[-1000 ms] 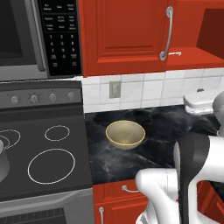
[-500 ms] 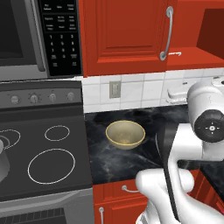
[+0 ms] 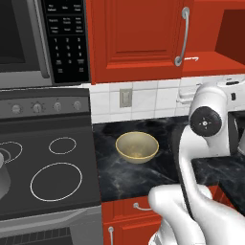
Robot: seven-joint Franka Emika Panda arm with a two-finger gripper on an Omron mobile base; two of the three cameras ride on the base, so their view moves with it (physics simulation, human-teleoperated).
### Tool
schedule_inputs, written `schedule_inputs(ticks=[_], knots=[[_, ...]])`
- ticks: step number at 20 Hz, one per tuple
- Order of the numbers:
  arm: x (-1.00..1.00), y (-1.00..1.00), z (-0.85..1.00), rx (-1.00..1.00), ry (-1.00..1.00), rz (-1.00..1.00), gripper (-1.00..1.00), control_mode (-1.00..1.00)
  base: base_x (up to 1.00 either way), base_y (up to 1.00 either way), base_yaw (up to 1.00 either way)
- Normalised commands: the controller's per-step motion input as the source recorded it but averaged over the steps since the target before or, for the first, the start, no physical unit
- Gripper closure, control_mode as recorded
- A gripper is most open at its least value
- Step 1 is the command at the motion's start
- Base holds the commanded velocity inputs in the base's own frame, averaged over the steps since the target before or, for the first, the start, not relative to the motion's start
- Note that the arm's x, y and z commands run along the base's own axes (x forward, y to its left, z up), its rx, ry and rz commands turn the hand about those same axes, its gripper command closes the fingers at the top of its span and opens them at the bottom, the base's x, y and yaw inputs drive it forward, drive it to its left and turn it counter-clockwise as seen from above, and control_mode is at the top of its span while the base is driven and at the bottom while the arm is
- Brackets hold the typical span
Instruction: Open the cabinet and move the ladle to the pot. Then close the cabinet.
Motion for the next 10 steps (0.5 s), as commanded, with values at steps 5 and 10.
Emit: schedule_inputs(ticks=[5, 10], knots=[[0.38, -0.44, 0.0, 0.0, 0.0, -0.09, -1.0, -1.0, 0.0, 0.0, 0.0], [0.37, -0.51, 0.0, 0.0, 0.0, -0.09, -1.0, -1.0, 0.0, 0.0, 0.0]])
